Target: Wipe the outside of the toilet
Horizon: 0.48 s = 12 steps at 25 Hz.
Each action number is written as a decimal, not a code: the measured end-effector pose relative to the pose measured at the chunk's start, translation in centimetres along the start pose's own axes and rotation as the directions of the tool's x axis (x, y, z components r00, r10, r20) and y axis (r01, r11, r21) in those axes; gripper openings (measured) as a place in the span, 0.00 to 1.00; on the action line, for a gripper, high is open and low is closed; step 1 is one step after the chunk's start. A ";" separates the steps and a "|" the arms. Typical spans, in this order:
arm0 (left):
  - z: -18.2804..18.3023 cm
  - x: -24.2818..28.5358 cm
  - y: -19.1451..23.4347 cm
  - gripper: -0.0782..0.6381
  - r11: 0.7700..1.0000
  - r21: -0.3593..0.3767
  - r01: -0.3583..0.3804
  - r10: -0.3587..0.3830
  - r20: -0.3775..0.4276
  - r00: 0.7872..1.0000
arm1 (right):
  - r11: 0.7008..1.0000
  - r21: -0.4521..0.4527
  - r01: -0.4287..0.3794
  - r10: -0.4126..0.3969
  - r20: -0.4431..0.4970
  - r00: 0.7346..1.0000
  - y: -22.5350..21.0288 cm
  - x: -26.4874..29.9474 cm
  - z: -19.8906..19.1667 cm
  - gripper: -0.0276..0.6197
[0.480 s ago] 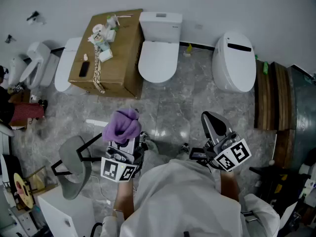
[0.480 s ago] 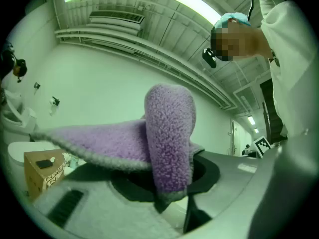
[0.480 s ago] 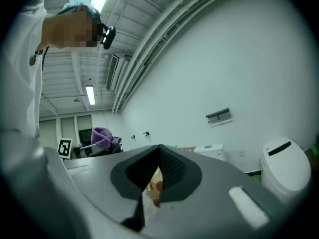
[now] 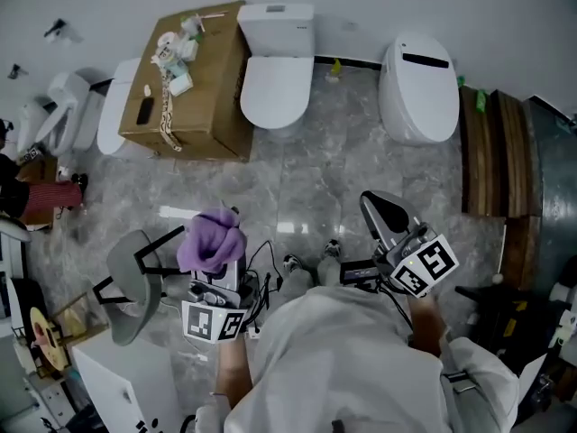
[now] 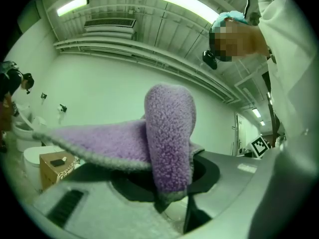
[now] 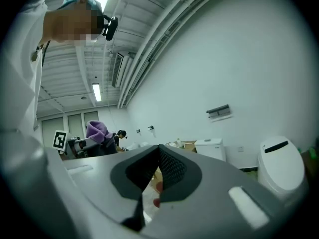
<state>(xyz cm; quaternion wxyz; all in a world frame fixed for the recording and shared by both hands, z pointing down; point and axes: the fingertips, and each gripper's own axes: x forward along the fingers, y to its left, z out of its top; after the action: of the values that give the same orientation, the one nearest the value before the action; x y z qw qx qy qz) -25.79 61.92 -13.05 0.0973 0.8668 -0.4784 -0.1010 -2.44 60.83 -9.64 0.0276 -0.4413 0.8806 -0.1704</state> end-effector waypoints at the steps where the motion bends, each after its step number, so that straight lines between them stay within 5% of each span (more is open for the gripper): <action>1: -0.1 -0.4 0.0 0.29 1.000 -0.004 0.008 -0.008 -0.001 1.000 | 1.000 0.003 0.015 -0.015 -0.003 1.000 0.3 -0.3 -0.2 0.05; 12: 1.8 -6.4 1.9 0.29 0.998 -0.015 0.062 -0.061 0.075 0.995 | 0.998 -0.030 0.059 -0.059 0.006 0.998 8.0 -2.0 -0.6 0.05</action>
<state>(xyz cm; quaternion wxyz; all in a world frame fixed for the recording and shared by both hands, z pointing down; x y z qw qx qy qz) -31.20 66.21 -13.77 0.0836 0.8759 -0.4541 -0.1402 -7.50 66.96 -11.87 0.0182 -0.4678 0.8696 -0.1568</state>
